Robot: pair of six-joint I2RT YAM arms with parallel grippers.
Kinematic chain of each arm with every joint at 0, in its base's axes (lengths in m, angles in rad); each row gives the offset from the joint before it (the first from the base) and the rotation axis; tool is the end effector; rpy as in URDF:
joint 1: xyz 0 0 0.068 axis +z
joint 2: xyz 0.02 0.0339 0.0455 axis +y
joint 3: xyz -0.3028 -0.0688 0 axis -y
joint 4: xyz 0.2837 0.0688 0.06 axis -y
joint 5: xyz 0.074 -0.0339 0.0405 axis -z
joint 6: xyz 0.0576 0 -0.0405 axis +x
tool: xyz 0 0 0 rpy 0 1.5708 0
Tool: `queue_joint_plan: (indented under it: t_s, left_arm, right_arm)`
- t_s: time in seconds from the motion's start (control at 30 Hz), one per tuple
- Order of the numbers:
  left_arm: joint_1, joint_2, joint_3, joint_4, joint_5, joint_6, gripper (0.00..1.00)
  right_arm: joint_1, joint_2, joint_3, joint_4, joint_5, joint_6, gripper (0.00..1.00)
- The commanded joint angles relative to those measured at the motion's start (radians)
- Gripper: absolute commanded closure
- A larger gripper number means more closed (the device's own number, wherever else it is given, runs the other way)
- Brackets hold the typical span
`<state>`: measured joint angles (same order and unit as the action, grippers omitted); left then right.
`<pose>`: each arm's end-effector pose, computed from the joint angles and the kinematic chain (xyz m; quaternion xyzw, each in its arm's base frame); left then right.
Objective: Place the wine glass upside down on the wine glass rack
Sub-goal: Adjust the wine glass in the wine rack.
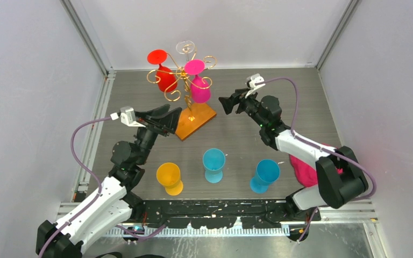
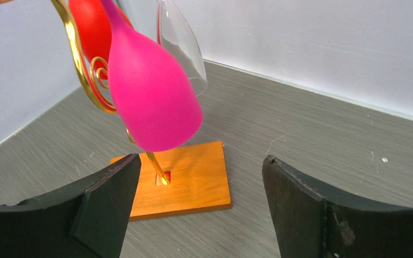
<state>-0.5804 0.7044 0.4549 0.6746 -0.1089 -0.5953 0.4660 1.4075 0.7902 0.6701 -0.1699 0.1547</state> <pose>0.1695 -0.1037 0.3518 -0.0498 0.5409 -0.4408 0.7146 0.3239 0.1738 0.3039 -0.1671 0.6679 0.2764 0.6705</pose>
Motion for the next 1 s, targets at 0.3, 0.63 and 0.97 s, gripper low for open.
queue_joint_plan:
  t_s: [0.3,0.63,0.97]
  left_arm:
    - [-0.002,-0.031,0.014,-0.003,-0.025,0.055,0.32]
    - [-0.002,-0.019,-0.004,0.031,-0.043,0.057,0.31]
    - [-0.001,-0.009,-0.013,0.045,-0.041,0.053,0.32]
  right_arm:
    - [0.104,0.178,0.103,0.217,-0.039,-0.187,0.09]
    - [0.126,0.279,0.149,0.283,-0.032,-0.264,0.05]
    - [0.148,0.385,0.212,0.347,0.006,-0.338,0.0]
